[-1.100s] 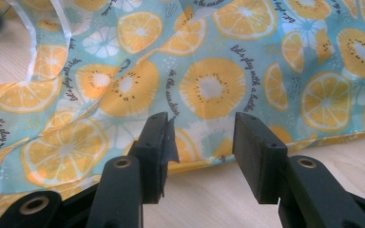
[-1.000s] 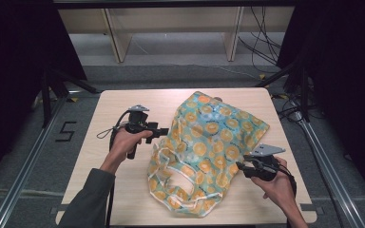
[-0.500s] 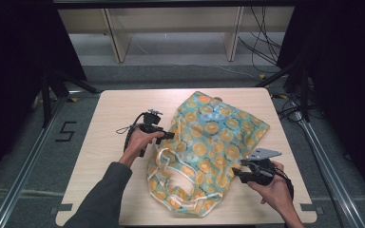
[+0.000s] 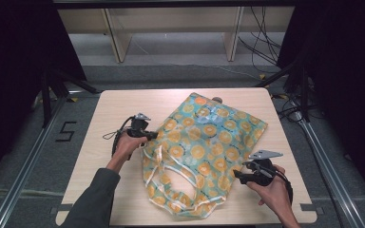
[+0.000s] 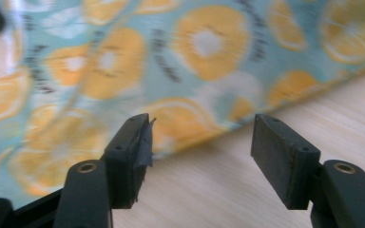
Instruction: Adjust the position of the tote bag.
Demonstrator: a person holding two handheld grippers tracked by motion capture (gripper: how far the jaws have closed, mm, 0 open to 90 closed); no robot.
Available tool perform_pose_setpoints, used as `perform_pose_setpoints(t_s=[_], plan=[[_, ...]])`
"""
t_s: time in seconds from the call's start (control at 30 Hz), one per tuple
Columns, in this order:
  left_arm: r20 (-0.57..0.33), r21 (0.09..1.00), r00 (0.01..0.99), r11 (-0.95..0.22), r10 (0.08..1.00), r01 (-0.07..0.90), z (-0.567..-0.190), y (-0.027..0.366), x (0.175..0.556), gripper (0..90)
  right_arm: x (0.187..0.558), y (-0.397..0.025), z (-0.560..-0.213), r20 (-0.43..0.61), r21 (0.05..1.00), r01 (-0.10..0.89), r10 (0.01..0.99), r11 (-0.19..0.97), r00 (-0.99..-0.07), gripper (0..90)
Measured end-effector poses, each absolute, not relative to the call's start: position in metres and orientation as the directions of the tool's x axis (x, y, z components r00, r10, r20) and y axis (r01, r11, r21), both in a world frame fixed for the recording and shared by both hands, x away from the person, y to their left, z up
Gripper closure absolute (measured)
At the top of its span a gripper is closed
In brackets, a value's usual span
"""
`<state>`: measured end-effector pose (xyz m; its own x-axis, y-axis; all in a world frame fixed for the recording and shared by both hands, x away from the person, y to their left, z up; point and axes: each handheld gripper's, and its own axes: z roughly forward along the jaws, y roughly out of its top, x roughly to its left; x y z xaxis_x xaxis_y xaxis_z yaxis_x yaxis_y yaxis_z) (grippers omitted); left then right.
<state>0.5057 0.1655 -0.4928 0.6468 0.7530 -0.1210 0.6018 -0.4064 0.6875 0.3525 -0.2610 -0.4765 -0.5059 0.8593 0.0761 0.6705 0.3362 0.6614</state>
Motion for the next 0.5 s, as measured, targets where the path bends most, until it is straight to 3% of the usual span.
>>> perform_pose_setpoints(t_s=[0.2,0.33,0.5], plan=[[-0.178,0.697,0.647,-0.370,0.741,0.615,-0.503,0.177,0.489,88.3,0.356,-0.269,-0.481,0.196,0.652,0.719,0.864,0.238,-0.464,37.4],[-0.201,0.696,0.667,-0.375,0.717,0.613,-0.508,0.175,0.477,88.4,0.362,-0.264,-0.488,0.171,0.651,0.708,0.856,0.274,-0.488,37.1],[-0.197,0.696,0.701,-0.405,0.685,0.592,-0.509,0.169,0.460,88.4,0.375,-0.261,-0.494,0.132,0.629,0.732,0.892,0.262,-0.433,38.8]])
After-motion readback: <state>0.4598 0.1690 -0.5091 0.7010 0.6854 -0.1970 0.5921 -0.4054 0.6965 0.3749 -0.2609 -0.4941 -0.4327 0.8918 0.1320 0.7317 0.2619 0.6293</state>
